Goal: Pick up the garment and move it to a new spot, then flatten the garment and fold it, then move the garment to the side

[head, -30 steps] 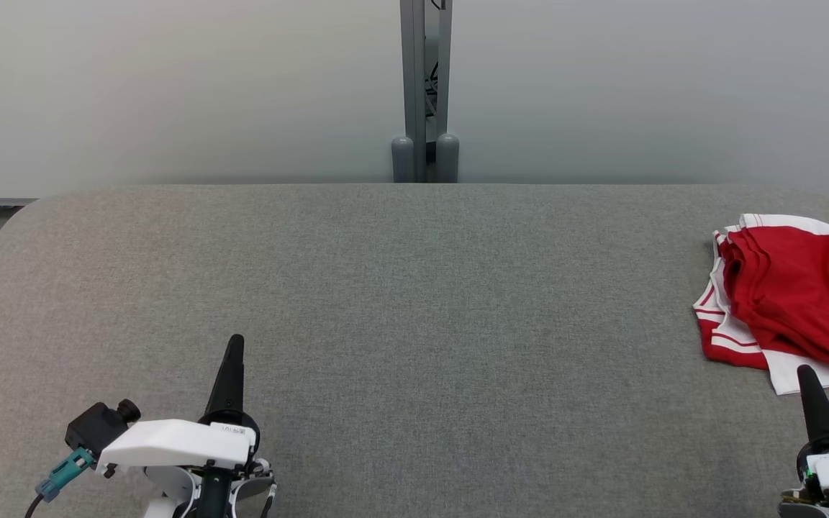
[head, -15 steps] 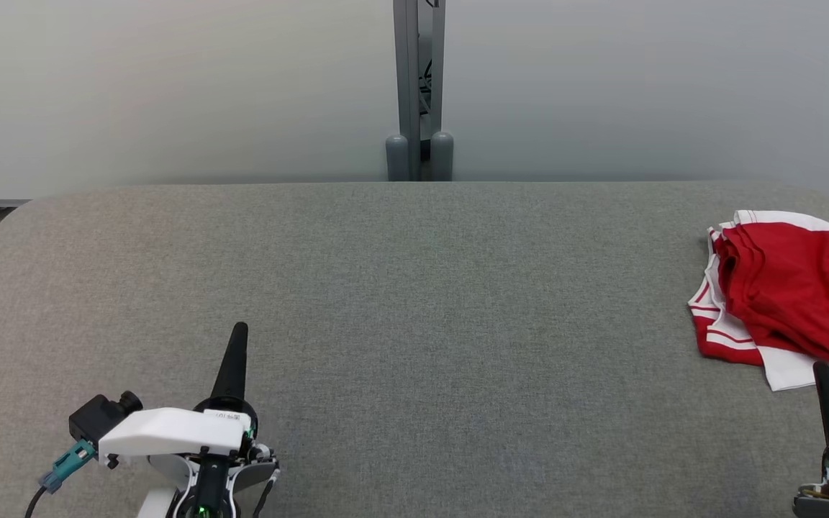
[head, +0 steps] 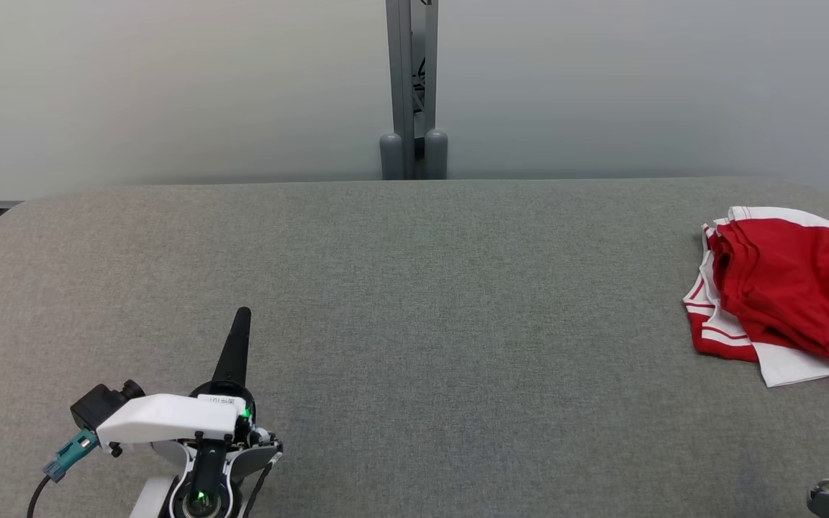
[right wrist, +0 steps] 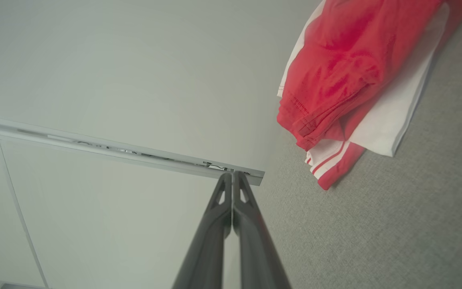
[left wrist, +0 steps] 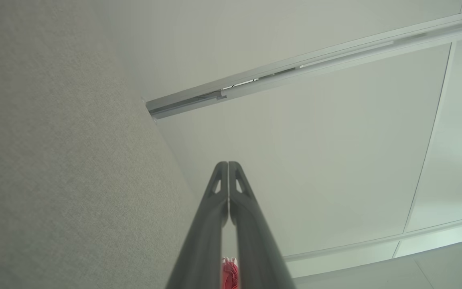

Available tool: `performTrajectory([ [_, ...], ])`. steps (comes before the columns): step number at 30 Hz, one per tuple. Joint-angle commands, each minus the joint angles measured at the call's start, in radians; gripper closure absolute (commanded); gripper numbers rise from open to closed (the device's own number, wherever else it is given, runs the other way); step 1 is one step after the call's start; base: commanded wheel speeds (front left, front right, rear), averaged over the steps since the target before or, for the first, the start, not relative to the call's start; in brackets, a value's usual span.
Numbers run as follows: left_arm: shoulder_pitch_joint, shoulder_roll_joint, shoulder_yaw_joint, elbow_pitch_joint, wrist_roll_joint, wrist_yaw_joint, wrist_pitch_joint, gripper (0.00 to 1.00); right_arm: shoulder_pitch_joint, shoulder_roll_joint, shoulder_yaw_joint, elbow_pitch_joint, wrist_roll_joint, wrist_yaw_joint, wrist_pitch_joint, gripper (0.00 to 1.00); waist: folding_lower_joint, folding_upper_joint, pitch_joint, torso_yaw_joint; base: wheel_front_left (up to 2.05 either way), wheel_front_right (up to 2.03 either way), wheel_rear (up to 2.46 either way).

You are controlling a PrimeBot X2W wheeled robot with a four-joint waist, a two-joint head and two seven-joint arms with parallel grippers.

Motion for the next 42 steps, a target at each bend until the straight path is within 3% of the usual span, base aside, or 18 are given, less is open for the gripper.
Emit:
performTrajectory([
  [1,-0.022,0.005,0.000,-0.001,-0.019,-0.007,0.002,1.00,-0.016,-0.011,-0.009,-0.007,0.026,0.000,0.010,1.00,0.0000,-0.0001,0.000,-0.001,0.00,0.00,0.00],
  [30,-0.070,0.006,-0.017,0.014,-0.205,-0.023,0.035,1.00,-0.017,-0.014,-0.075,-0.019,0.244,0.000,0.087,1.00,0.0000,-0.0001,0.009,-0.021,0.00,0.00,0.00],
  [42,-0.064,0.006,-0.016,0.014,-0.207,-0.023,0.035,1.00,-0.017,-0.014,-0.075,-0.019,0.245,0.000,0.086,1.00,0.0000,-0.0001,0.009,-0.022,0.00,0.00,0.00],
])
